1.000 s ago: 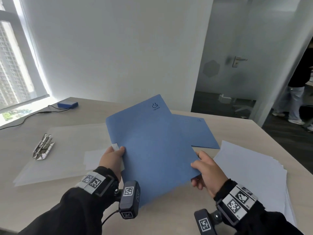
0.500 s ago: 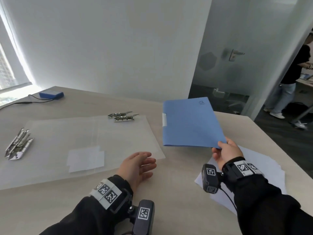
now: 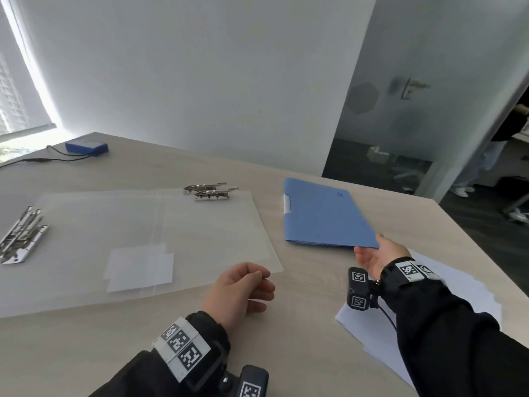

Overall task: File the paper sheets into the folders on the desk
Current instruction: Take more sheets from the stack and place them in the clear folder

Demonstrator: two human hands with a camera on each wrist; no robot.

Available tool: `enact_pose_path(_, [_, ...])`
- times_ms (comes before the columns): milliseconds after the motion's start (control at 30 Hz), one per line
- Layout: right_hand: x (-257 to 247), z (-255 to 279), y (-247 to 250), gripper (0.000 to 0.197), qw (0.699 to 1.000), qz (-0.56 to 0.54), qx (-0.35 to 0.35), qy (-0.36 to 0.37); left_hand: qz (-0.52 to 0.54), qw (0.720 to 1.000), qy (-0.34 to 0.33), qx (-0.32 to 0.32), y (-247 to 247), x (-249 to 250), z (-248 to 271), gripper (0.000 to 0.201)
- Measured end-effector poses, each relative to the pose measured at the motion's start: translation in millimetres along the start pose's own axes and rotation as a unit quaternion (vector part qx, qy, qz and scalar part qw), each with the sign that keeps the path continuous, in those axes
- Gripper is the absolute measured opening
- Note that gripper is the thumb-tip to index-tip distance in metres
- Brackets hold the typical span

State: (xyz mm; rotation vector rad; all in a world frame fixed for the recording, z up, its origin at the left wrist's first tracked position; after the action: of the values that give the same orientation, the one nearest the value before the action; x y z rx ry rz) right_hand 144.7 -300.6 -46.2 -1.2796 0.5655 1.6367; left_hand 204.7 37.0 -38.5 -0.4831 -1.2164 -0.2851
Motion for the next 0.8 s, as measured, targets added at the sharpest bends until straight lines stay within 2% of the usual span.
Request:
enact_pose_path(133, [-3.4, 26.1, 16.8, 0.041, 0.999, -0.037, -0.039, 0.004, -0.058, 0.998, -0.025, 0.012, -10.3, 1.3, 1.2, 0.022])
enact_pose_path(300, [-23.7, 81.1, 62.3, 0.022, 0.996, -0.011, -0.078, 0.052, -0.129, 0.989, -0.064, 0.019, -43.6, 1.4, 0.4, 0.023])
enact_pose_path(367, [-30.6, 95.8, 93.8, 0.018, 0.995, 0.023, -0.059, 0.08, -0.15, 0.985, -0.076, 0.019, -61.6, 1.0, -0.2, 0.025])
enact_pose_path(567, [-43.5, 113.9, 211.3, 0.017, 0.983, 0.106, 0.075, 0.129, -0.251, 0.965, -0.07, 0.003, -120.4, -14.9, -6.2, 0.026])
enact_pose_path(633, [-41.8, 118.0, 240.1, 0.017, 0.98, 0.12, 0.097, 0.126, -0.32, 0.944, -0.076, -0.012, -143.3, -19.5, -5.6, 0.031])
enact_pose_path(700, [-33.9, 119.3, 260.0, 0.019, 0.981, 0.121, 0.104, 0.108, -0.415, 0.905, -0.089, -0.015, -164.9, -23.2, -4.2, 0.044])
enact_pose_path(800, [-17.4, 120.6, 270.3, 0.018, 0.994, 0.05, 0.077, 0.057, -0.517, 0.85, -0.101, -0.026, -192.4, -28.6, -1.5, 0.058])
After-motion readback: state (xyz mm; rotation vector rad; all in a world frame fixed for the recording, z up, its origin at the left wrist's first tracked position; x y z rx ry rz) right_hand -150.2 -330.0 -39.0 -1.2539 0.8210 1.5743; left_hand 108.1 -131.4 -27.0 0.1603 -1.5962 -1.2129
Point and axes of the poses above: each hand's wrist, its own z-axis away from the middle knuckle, its own y-axis out of the back of the hand, x = y × z, the point moved 9 cm from there along -z, towards the middle knuckle, and after that the axes turned 5 degrees about y, right-handed, at the moved point
